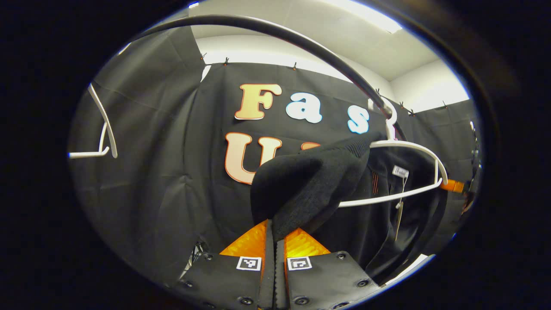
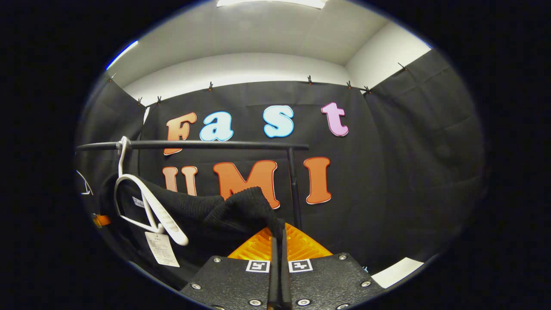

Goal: Grasp the clothes on the hanger with both hands and then place them into the laundry hamper below.

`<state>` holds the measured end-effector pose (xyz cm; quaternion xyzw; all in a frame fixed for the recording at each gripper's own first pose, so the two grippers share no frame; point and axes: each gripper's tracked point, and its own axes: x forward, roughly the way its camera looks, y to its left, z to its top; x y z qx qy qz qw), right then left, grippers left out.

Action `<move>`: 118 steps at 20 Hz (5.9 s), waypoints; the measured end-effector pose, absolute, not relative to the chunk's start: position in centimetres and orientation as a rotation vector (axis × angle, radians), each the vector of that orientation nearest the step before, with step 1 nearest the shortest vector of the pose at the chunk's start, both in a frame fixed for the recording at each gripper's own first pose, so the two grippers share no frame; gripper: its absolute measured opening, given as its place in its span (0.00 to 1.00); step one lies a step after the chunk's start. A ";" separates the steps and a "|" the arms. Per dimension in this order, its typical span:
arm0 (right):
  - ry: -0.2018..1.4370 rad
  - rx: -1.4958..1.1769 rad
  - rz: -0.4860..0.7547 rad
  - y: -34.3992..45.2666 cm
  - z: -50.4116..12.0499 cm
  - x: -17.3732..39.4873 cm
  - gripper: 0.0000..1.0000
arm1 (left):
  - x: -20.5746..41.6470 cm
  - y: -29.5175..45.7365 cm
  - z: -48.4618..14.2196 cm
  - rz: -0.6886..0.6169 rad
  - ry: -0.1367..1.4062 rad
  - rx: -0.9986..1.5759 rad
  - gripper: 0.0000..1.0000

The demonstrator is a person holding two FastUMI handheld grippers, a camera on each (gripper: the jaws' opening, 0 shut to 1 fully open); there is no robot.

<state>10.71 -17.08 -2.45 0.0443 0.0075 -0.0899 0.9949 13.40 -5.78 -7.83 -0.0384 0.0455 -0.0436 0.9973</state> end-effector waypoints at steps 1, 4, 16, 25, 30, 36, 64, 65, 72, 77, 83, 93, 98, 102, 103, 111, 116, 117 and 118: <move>0.031 0.112 -0.165 -16.7 -4.1 10.9 0.01 | 13.4 -5.0 -7.3 -0.075 0.080 -0.080 0.08; 0.083 0.152 -0.111 -14.6 -8.3 11.3 0.01 | 13.3 -2.9 -5.7 -0.036 0.042 -0.065 0.08; 0.151 0.170 0.050 -4.1 -16.3 10.3 0.01 | 14.0 4.0 -12.0 0.074 0.139 -0.034 0.08; 0.195 0.145 0.094 -0.6 -19.1 10.4 0.02 | 11.7 9.5 -13.6 0.183 0.171 -0.002 0.08; 0.220 0.153 0.104 1.3 -20.3 10.5 0.02 | 9.4 12.7 -17.5 0.251 0.236 0.012 0.08; 0.238 0.150 0.141 3.8 -21.7 9.4 0.02 | 8.8 6.8 -19.1 0.117 0.250 0.026 0.08; 0.647 0.161 0.176 9.0 -49.9 4.8 0.02 | 3.2 -4.1 -49.9 -0.047 0.758 -0.033 0.08; 0.664 0.150 0.178 9.2 -51.2 4.7 0.02 | 3.0 -4.2 -51.4 -0.043 0.784 -0.042 0.08; 0.788 0.118 0.185 11.5 -59.8 3.2 0.02 | 0.4 -3.5 -60.4 -0.015 0.932 -0.058 0.09; 0.903 0.066 0.187 11.6 -65.7 1.2 0.03 | -1.6 -3.2 -65.3 0.005 1.035 -0.071 0.08; 1.025 -0.006 0.191 11.3 -71.2 -1.0 0.04 | -4.5 -3.2 -70.6 -0.002 1.155 -0.039 0.09; 1.162 -0.028 0.154 10.4 -73.9 -3.5 0.15 | -5.6 -2.8 -71.5 0.029 1.194 -0.008 0.12; 1.133 -0.007 0.171 11.0 -73.0 -3.2 0.24 | -4.9 -3.2 -69.8 0.016 1.157 0.005 0.57; 1.046 0.050 0.151 11.1 -69.5 -1.3 0.51 | -4.6 -4.3 -68.0 0.000 1.127 -0.020 1.00; 1.028 0.057 0.144 10.9 -68.5 -1.0 0.51 | -4.5 -4.3 -67.4 0.001 1.115 -0.015 0.97; 0.816 0.122 0.149 9.5 -57.1 1.3 0.94 | -1.8 -5.2 -58.5 -0.014 0.927 0.014 0.98; 0.674 0.161 0.137 7.5 -48.4 3.0 0.94 | 0.4 -6.4 -48.5 -0.031 0.754 -0.013 0.98; 0.647 0.160 0.136 7.0 -46.6 3.3 0.93 | 0.8 -6.2 -46.4 -0.028 0.717 -0.012 0.98; 0.619 0.156 0.133 6.4 -44.8 3.4 0.93 | 0.8 -5.9 -44.3 -0.026 0.677 -0.010 0.98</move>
